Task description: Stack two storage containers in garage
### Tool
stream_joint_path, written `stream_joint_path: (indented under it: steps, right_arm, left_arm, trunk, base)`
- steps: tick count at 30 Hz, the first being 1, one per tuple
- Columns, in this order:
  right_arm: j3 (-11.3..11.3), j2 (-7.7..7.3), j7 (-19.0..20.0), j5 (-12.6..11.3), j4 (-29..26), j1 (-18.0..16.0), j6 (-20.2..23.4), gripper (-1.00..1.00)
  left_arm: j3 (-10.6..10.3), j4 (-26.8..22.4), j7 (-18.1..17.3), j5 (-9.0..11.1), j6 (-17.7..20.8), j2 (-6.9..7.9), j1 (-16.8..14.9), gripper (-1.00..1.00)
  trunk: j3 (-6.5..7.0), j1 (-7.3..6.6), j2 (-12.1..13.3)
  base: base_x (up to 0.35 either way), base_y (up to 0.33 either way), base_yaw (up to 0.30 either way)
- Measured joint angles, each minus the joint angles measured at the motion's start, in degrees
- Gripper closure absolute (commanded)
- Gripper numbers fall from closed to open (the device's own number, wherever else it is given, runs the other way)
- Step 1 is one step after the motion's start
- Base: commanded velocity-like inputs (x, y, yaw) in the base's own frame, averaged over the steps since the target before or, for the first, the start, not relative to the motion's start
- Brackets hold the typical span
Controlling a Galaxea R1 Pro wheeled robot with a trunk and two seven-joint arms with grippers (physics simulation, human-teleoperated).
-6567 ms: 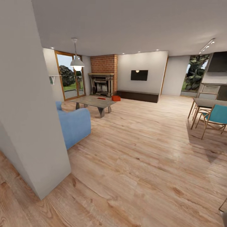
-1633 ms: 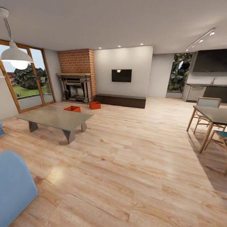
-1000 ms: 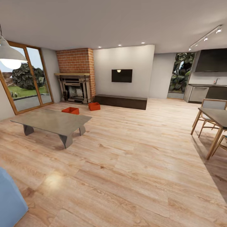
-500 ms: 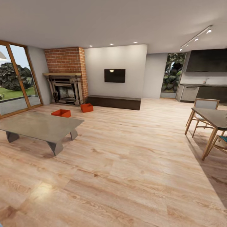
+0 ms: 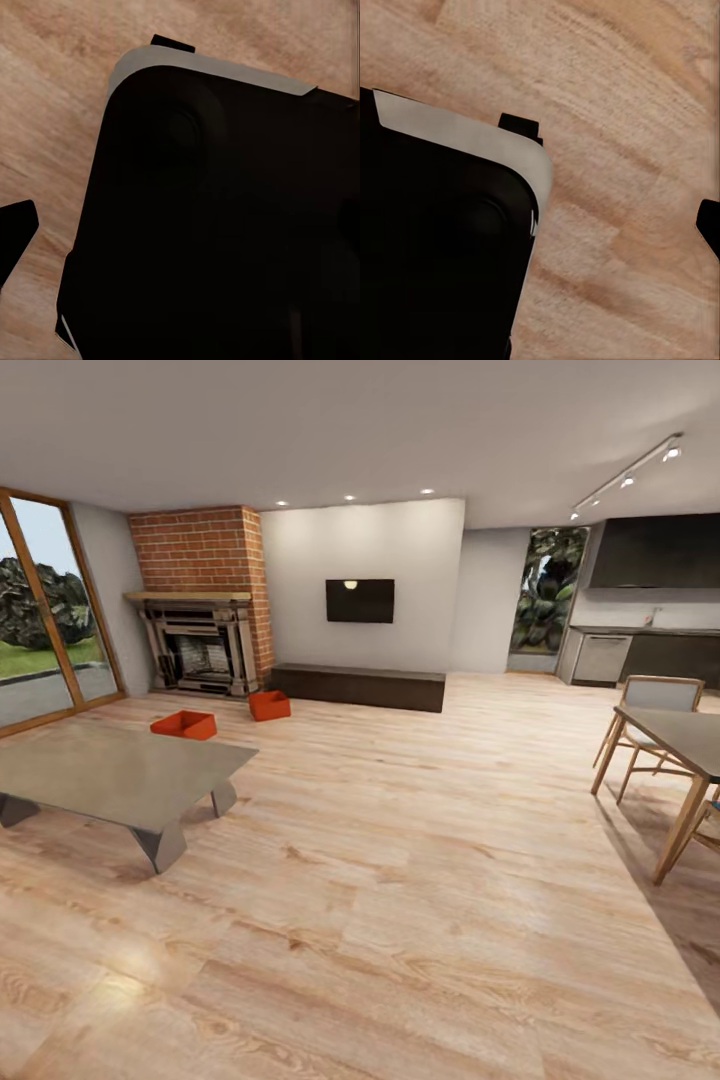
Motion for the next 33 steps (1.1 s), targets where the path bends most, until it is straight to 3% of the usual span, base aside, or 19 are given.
stream_joint_path:
  steps: [33]
  right_arm:
    - [-0.7, 0.08, 0.0, -0.4, 0.0, 0.0, -0.4, -1.0]
  left_arm:
    - [0.0, 0.0, -0.1, -0.3, 0.1, -0.14, 0.0, -1.0]
  trunk:
    - [0.0, 0.0, 0.0]
  base:
    - [0.324, 0.0, 0.0]
